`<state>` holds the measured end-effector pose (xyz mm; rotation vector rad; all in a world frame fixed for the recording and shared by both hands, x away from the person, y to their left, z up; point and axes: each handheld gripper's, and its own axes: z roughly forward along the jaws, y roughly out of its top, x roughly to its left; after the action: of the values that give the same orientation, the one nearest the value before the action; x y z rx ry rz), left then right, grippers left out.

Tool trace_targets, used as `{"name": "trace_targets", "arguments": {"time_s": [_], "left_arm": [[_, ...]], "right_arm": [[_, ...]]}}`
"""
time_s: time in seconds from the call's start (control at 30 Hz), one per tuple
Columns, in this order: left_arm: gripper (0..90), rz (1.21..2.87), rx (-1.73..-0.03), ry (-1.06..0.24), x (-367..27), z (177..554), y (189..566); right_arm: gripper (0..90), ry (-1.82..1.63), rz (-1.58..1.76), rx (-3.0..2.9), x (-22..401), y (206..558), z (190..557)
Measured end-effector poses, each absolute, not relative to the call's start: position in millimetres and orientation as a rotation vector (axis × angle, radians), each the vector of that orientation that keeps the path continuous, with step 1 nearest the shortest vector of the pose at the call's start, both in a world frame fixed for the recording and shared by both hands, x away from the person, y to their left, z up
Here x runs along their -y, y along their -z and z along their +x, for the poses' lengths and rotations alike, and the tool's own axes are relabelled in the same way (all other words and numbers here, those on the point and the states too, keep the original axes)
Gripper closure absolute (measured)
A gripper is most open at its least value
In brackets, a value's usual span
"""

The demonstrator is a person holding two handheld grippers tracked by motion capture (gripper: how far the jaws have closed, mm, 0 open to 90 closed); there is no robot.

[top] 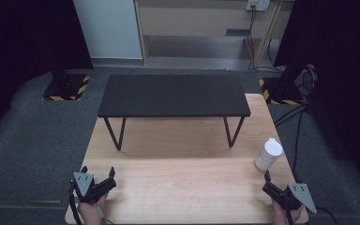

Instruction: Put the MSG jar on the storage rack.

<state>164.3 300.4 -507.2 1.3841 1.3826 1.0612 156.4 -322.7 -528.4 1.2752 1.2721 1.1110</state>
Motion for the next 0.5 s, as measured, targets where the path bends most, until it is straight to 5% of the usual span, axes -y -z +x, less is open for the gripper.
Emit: {"name": "trace_targets", "arguments": {"time_s": [0.5], "left_arm": [[0.0,1.368,-1.384,-1.044,-303,165,508]], "right_arm": [[0.5,-1.139,1.278,-1.287,307,509,146]]}}
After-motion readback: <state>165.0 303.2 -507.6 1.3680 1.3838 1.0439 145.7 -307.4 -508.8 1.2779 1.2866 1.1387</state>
